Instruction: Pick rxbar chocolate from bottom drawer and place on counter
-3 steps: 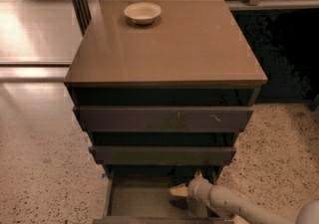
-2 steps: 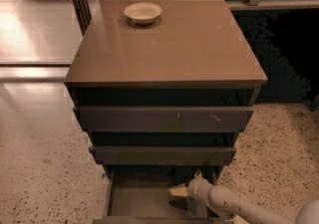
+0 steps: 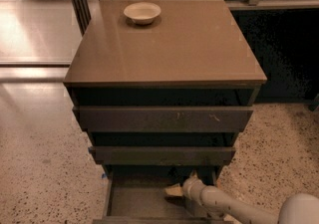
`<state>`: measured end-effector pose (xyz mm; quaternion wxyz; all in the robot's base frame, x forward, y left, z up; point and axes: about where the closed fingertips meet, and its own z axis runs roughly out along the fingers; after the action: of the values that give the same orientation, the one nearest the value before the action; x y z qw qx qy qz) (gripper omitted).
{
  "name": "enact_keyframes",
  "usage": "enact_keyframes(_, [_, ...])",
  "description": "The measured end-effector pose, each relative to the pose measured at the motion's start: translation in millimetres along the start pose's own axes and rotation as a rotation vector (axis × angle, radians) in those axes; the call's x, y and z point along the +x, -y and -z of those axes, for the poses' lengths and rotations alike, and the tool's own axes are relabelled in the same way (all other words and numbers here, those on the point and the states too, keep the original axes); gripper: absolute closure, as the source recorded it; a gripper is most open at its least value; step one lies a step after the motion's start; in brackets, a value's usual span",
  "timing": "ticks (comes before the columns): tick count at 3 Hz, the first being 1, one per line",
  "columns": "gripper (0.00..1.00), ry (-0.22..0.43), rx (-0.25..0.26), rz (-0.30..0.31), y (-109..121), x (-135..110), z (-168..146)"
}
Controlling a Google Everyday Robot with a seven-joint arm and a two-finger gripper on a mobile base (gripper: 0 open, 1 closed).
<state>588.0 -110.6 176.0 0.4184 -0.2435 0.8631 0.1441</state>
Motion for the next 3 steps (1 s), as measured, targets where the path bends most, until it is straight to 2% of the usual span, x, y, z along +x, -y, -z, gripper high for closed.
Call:
enact_keyframes(1, [0.0, -0.001, 0.002, 0.007, -6, 3, -19])
enact_keyframes(3, [0.0, -0.057, 0.016, 0.018, -14, 25, -38])
